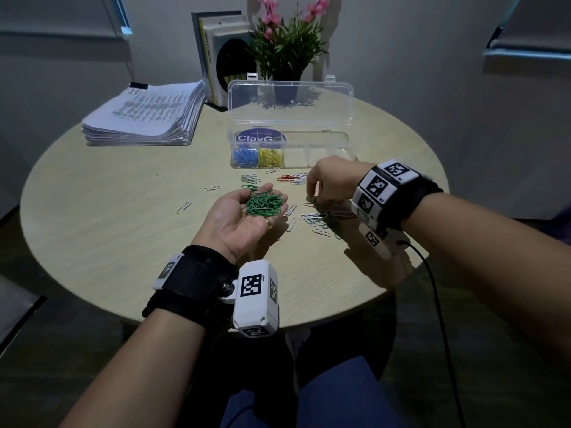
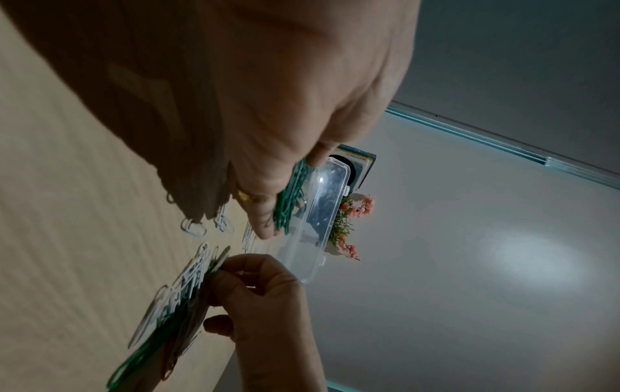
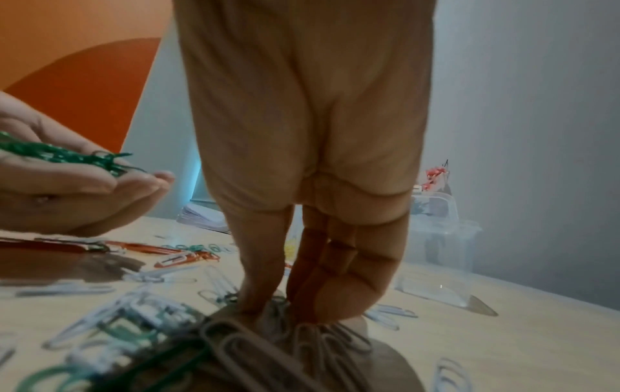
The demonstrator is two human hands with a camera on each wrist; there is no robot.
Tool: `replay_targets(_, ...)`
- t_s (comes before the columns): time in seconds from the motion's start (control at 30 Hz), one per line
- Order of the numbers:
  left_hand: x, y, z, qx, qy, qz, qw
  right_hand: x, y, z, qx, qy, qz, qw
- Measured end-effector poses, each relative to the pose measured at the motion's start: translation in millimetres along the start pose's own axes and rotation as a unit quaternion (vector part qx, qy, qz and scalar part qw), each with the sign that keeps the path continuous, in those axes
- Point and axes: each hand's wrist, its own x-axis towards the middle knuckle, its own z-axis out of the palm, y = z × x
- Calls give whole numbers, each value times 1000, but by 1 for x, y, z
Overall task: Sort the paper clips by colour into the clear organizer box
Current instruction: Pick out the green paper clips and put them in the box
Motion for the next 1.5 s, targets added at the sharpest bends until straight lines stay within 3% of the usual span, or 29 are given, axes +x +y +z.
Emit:
replay_targets(0.27, 2, 0, 7, 7, -7, -1, 1000, 6, 3, 3, -13, -33, 5, 999)
replay_targets(0.47, 3, -1, 10, 0, -20, -3, 1000, 0, 14, -8, 95, 20, 32, 995)
replay_targets(0.57, 2, -3, 11, 0, -23, -5, 1000, -9, 20, -10, 141, -11, 38, 989)
replay_targets(0.73, 0, -8, 12, 1, -24, -18, 1000, -21, 23, -3, 64, -102, 58, 991)
replay_targets(0.97, -7, -10, 15, 11, -31, -16, 999, -26, 20, 2, 40, -27, 72, 996)
replay_targets(1.17, -8, -8, 14, 6, -31, -12, 999, -34, 10, 7, 58, -60, 71, 994)
replay_targets(1.5, -14, -9, 11, 17, -21, -9, 1000, -34, -2, 13, 52, -59, 96, 992)
